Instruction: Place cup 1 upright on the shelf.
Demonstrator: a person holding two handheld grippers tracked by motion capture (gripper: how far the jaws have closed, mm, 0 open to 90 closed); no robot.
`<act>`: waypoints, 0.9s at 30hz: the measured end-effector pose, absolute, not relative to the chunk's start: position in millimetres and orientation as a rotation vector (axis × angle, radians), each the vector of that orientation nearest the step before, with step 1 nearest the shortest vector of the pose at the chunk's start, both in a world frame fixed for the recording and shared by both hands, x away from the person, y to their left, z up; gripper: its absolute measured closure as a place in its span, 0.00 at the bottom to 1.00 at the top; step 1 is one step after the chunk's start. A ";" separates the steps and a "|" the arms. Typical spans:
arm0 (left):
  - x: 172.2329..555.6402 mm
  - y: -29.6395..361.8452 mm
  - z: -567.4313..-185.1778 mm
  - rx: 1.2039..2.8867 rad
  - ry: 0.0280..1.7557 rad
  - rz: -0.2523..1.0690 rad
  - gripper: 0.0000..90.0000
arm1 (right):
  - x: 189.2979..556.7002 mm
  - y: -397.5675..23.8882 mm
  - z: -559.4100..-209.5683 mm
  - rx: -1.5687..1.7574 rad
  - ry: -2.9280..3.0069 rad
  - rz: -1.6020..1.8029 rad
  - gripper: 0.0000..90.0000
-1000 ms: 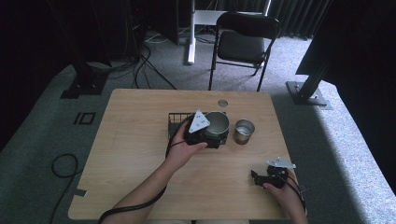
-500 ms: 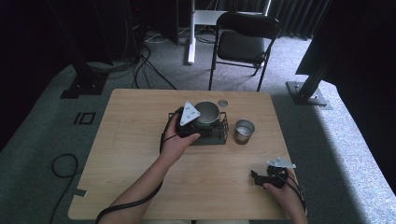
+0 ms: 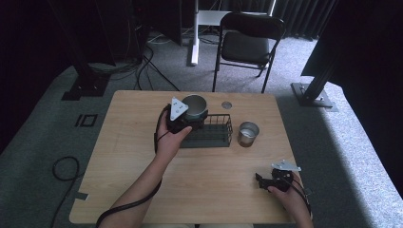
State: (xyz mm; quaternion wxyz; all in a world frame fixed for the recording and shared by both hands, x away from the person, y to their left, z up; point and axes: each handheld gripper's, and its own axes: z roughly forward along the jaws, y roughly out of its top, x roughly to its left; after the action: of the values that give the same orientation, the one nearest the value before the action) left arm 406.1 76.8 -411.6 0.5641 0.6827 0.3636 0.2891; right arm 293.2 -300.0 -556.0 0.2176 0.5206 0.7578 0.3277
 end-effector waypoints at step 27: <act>439.1 86.3 -471.6 1.599 1.036 0.714 0.16 | 293.2 -300.0 -556.0 1.442 2.099 0.907 0.13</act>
State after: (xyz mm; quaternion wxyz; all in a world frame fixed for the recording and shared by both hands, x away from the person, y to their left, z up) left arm 439.1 86.3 -471.6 0.5256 0.6686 0.4331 0.2986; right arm 293.2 -300.0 -556.0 0.2176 0.5206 0.7578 0.3277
